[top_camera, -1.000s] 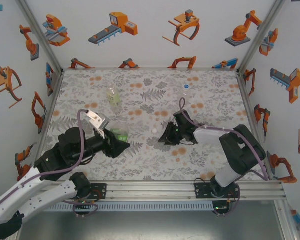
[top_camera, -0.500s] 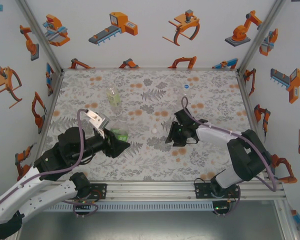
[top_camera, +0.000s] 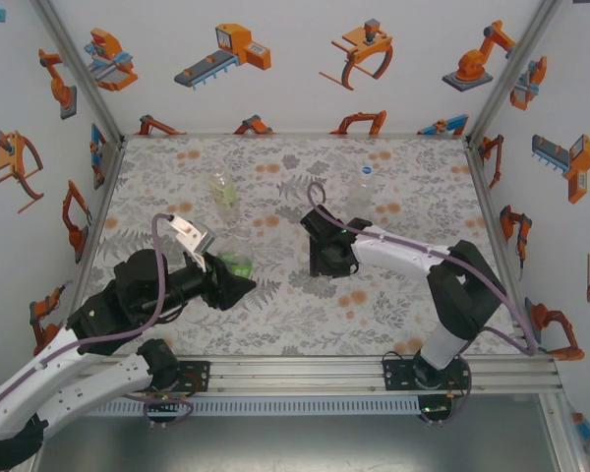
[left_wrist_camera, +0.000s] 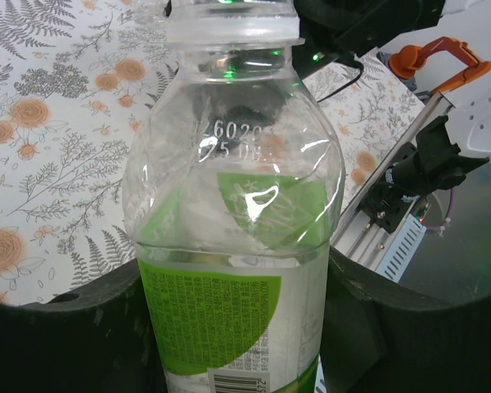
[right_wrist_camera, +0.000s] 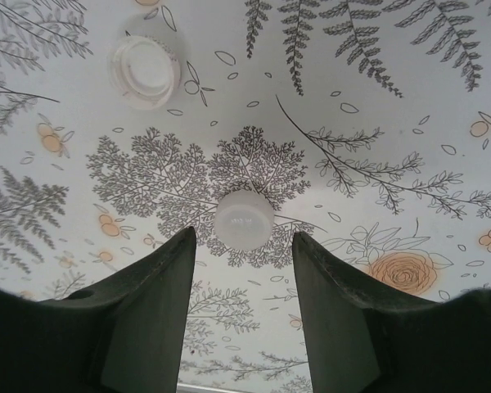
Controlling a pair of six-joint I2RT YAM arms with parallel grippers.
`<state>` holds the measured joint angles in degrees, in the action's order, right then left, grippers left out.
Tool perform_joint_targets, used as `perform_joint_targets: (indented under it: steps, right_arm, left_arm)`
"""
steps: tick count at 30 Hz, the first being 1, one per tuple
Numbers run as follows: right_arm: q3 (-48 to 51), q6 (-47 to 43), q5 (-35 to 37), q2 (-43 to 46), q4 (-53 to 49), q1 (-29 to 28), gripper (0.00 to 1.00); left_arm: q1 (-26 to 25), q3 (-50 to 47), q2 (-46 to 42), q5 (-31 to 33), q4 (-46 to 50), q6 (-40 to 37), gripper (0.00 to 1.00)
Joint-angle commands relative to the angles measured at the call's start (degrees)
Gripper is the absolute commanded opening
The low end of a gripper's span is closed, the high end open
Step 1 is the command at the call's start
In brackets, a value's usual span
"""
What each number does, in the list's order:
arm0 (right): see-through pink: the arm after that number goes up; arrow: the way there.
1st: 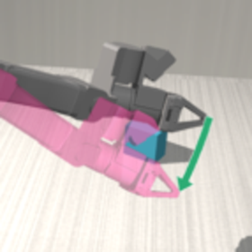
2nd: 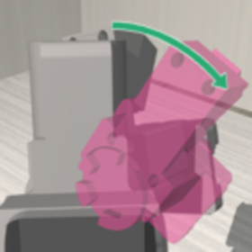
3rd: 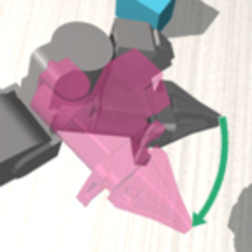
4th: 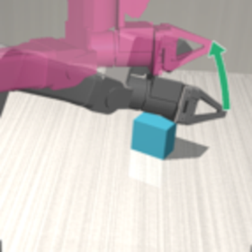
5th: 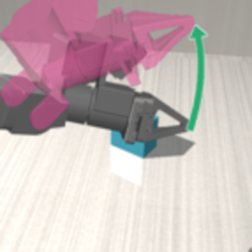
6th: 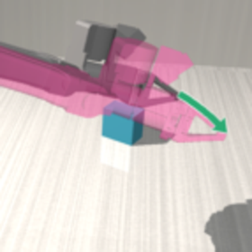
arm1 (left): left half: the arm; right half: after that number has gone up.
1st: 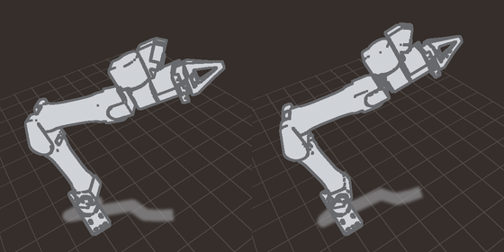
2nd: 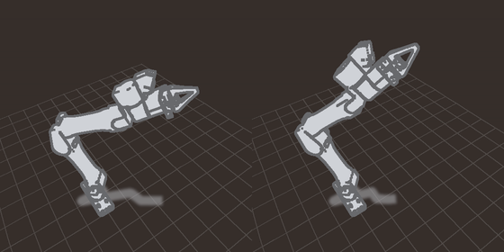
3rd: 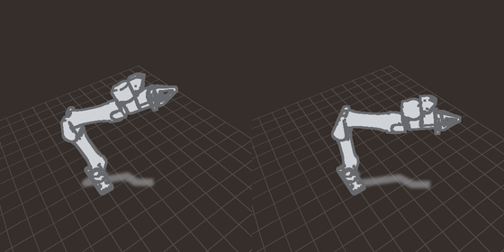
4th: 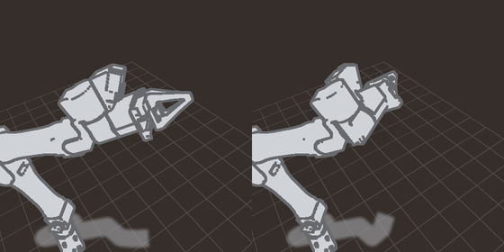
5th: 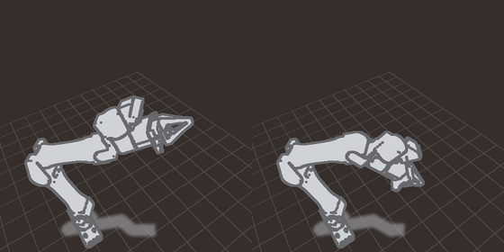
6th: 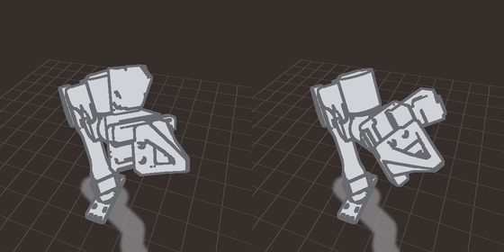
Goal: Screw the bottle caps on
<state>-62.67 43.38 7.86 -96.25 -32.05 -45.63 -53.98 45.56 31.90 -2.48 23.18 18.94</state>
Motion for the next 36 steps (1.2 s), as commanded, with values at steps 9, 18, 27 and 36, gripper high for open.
perform_joint_targets:
  steps: [9, 18, 27, 36]
  right_arm:
    - [-0.59, 1.27, 3.43, -5.48, 0.34, -2.60, 0.48]
    - [-0.20, 1.56, 3.06, -6.41, 1.20, -3.19, 0.41]
    - [-0.48, 1.38, 3.30, -7.55, 1.54, -3.20, 0.44]
    - [-0.88, 1.36, 3.40, -8.25, 1.73, -3.24, 0.44]
  left_arm:
    - [0.01, 0.99, -1.91, 0.75, 0.73, 0.97, 0.00]
    - [0.01, 0.85, -2.41, 0.77, 1.12, 1.12, 0.00]
    - [0.01, 0.92, -2.44, 0.52, 1.13, 1.54, 0.00]
    - [0.01, 1.20, -2.41, 0.63, 1.52, 1.72, 0.00]
